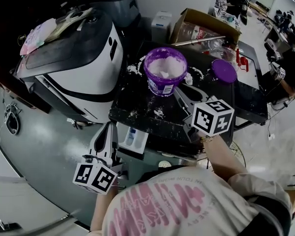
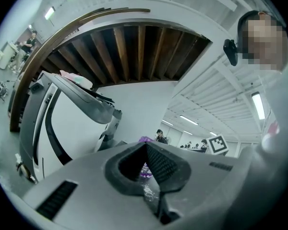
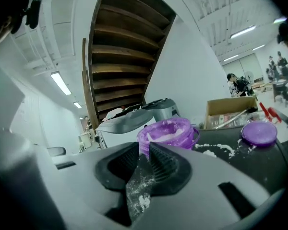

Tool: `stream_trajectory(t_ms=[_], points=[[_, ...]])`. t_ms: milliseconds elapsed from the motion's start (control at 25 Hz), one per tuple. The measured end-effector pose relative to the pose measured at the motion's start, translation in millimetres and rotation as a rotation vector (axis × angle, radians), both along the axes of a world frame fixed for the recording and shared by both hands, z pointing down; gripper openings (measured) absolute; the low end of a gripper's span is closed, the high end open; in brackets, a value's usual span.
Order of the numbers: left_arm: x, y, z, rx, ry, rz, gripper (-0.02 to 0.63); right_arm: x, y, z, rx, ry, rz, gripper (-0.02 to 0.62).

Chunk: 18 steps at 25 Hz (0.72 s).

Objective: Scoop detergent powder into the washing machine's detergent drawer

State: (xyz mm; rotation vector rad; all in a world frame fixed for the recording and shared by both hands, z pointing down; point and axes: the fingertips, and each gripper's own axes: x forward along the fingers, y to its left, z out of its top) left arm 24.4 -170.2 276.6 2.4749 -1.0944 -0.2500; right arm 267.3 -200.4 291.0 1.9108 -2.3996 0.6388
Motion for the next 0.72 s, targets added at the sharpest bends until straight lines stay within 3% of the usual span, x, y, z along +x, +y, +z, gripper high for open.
stream_trajectory(t_ms=[320,720], points=[[3,-5,1,0.0,0.002,-0.015,0.003,5,-29,-13,0.014,0.011,-0.028,0.076],[-4,-1,5,-0.015,0.014,-0.048,0.003,3,-57,-15,-0.072,0.154,-0.152,0.129]])
